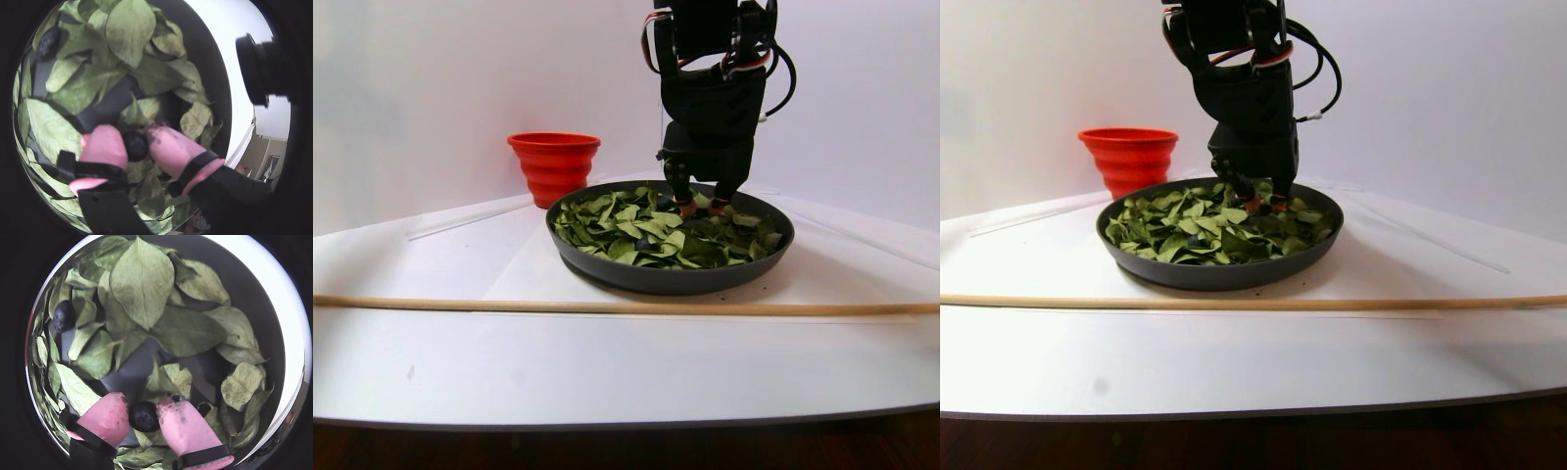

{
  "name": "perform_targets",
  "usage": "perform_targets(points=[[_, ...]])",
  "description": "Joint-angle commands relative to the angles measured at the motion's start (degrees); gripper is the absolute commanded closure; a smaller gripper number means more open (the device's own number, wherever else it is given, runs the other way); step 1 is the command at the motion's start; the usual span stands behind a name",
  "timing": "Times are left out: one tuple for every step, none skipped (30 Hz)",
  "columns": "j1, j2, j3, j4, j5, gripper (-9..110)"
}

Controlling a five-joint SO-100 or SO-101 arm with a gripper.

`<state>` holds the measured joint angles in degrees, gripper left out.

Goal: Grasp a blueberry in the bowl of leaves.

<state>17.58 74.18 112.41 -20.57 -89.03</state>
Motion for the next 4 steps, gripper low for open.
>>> perform_targets(points=[[-0.3,7.8,-0.8,0.3,-0.4,92],[-0.4,8.0,-0.8,0.4,-0.4,92],[-0.5,8.3,-0.6,0.4,-0.5,92],[-0.7,8.5,-0.6,0.5,-0.6,92]])
